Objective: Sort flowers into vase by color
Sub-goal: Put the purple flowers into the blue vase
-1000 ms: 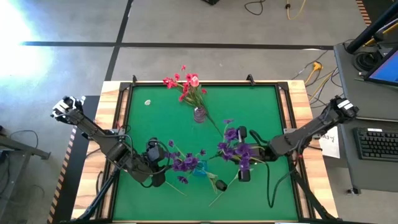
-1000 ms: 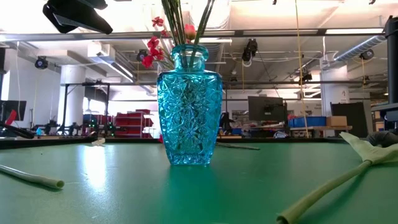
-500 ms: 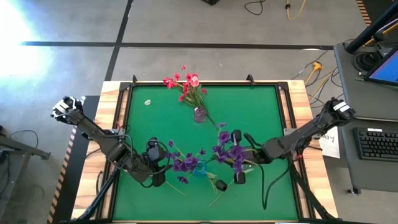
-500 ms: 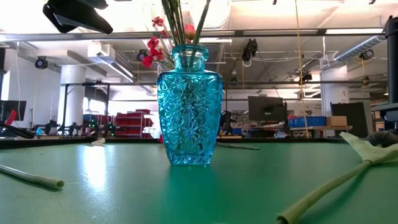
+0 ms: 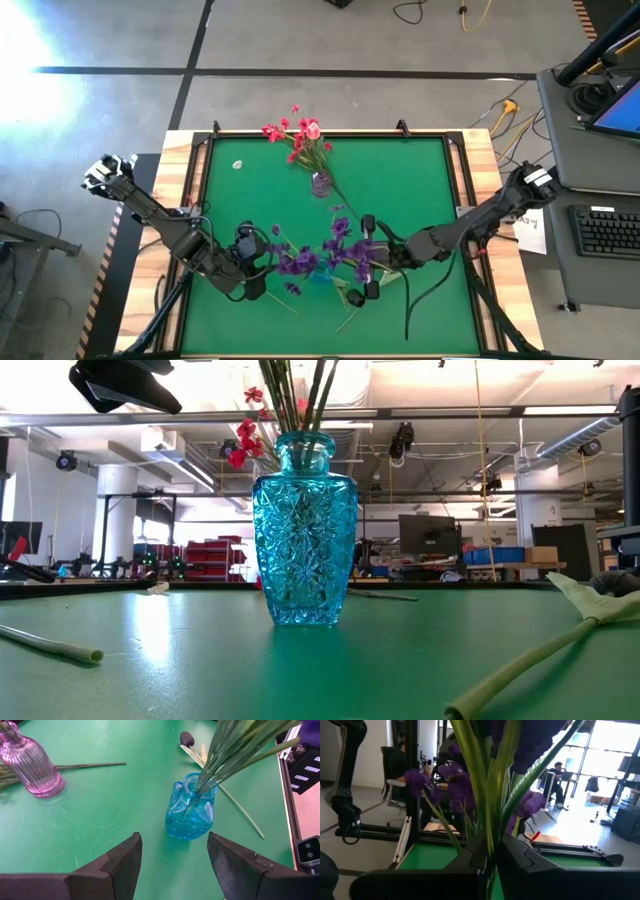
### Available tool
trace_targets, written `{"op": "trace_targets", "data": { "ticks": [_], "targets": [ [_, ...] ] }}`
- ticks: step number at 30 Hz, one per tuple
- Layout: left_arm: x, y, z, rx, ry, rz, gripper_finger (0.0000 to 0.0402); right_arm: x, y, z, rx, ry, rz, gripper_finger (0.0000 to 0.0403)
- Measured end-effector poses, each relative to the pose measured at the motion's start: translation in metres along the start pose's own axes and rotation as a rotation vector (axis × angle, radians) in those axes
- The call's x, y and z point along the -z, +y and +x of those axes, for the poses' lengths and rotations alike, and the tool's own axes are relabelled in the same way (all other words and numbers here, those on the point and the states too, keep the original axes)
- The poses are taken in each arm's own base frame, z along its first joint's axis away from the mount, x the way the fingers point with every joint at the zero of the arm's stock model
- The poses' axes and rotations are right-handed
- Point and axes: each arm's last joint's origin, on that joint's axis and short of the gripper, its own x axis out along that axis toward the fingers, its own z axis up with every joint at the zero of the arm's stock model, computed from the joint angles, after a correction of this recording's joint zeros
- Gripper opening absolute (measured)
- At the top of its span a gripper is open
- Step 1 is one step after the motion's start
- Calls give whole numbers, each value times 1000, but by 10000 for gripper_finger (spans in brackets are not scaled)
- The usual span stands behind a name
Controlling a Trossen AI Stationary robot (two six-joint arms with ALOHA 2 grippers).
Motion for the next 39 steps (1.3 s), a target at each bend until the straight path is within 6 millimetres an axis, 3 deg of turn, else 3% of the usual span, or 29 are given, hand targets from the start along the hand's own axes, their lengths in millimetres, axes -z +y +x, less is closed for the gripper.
{"op": "trace_targets", "data": {
  "ticks": [13,39],
  "targets": [
    [0,0,0,0,0,0,213,4,-5,2,15,32,60,25],
    [0,0,0,0,0,0,213,15,-5,1,10,147,52,188]
  ]
}}
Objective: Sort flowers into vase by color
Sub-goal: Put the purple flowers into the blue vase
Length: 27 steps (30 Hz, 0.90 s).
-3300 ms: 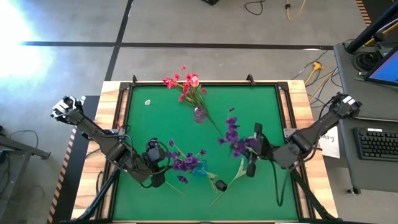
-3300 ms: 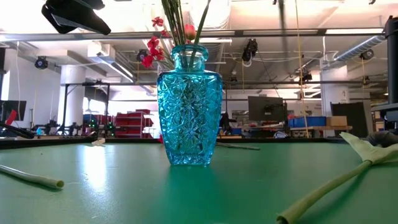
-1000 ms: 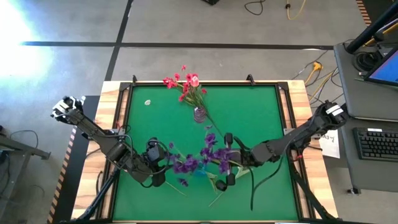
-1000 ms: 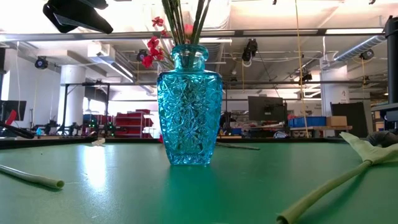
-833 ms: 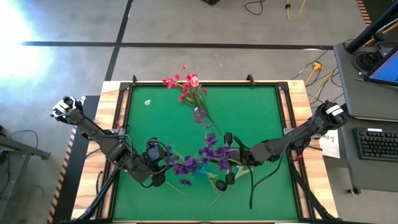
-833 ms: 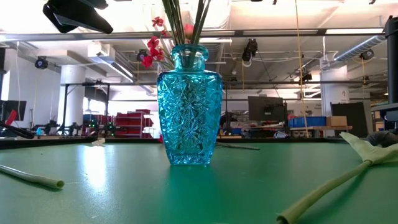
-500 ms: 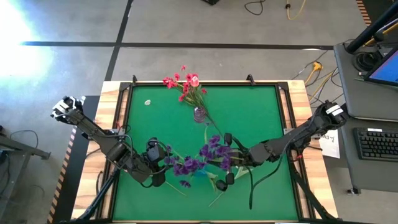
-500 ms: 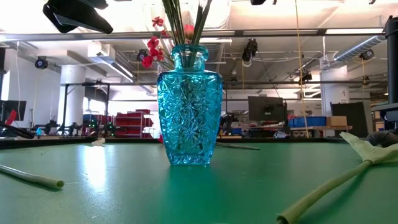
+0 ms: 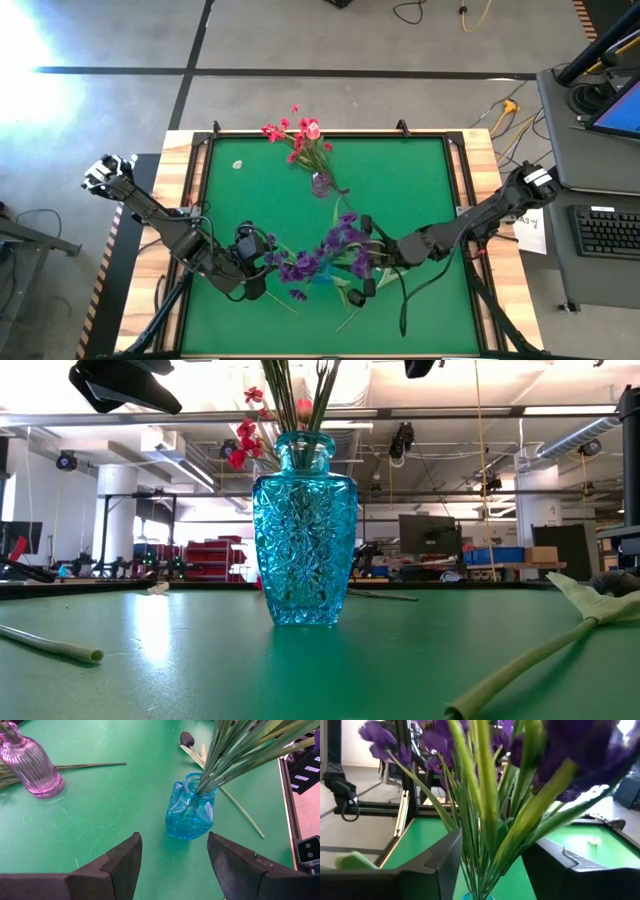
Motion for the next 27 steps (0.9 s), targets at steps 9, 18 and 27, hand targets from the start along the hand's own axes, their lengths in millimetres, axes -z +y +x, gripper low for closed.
{"op": "trace_targets", "data": {
  "ticks": [9,18,27],
  "targets": [
    [0,0,0,-1,0,0,213,4,-1,0,3,46,12,243],
    [0,0,0,0,0,0,213,14,-1,-1,4,145,2,290],
    [0,0,0,0,0,1,213,20,-1,-3,9,209,11,308]
  ]
}}
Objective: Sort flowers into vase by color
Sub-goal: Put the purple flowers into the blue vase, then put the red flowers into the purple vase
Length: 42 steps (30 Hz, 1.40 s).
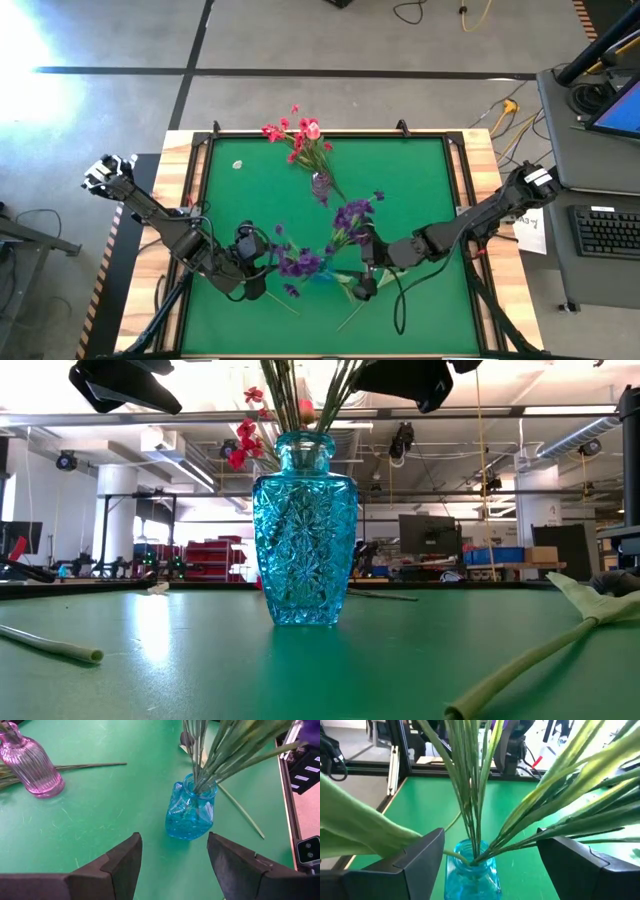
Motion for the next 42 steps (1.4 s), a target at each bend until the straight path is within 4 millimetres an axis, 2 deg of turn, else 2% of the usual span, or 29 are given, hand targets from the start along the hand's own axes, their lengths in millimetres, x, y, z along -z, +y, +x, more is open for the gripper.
{"op": "trace_targets", "data": {
  "ticks": [11,19,29,37,42],
  "targets": [
    [0,0,0,0,1,0,213,7,-3,-7,14,116,51,304],
    [0,0,0,-1,0,7,213,7,-9,-22,29,200,86,310],
    [0,0,0,-1,0,7,213,15,-15,-40,70,361,132,308],
    [0,0,0,0,0,7,213,29,-17,-43,103,436,127,311],
    [0,0,0,-7,-6,8,213,43,-23,-44,199,441,112,307]
  ]
}}
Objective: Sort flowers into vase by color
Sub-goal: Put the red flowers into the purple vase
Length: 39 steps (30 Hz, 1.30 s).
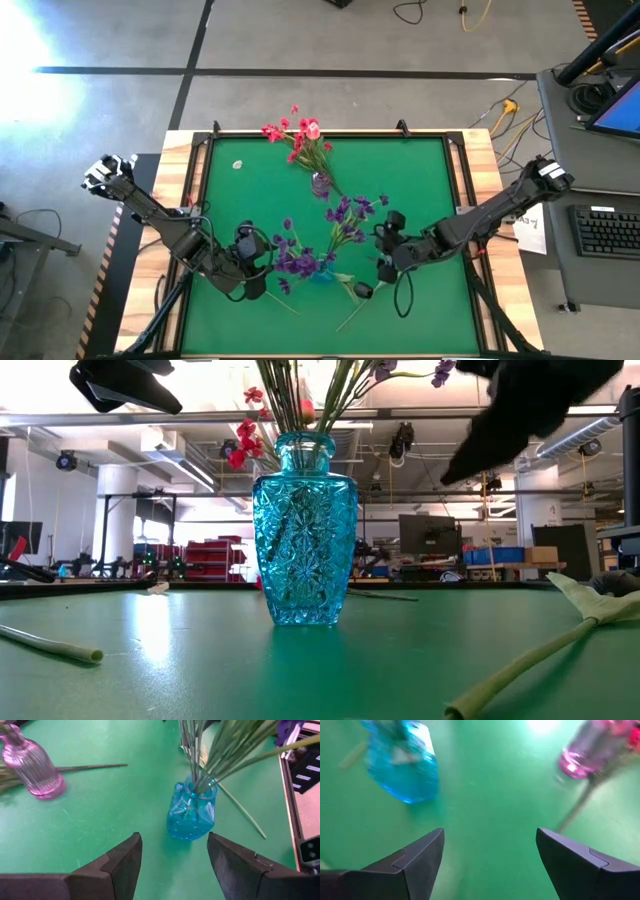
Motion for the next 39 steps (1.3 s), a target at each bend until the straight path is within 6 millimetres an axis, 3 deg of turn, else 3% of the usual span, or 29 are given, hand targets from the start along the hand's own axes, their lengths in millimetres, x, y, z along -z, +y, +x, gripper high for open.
{"op": "trace_targets", "data": {
  "ticks": [13,18,23,30,39],
  "targets": [
    [-1,1,0,-33,-32,26,213,33,-42,34,97,-32,190,297],
    [-1,1,0,-44,-41,27,213,33,-68,45,97,-38,282,293],
    [-1,2,0,-57,-53,40,213,23,-95,52,155,-85,331,286],
    [-2,2,0,-71,-64,53,213,10,-130,58,96,-155,373,272],
    [-1,3,0,-76,-59,59,213,14,-145,59,142,-201,342,255]
  ]
}}
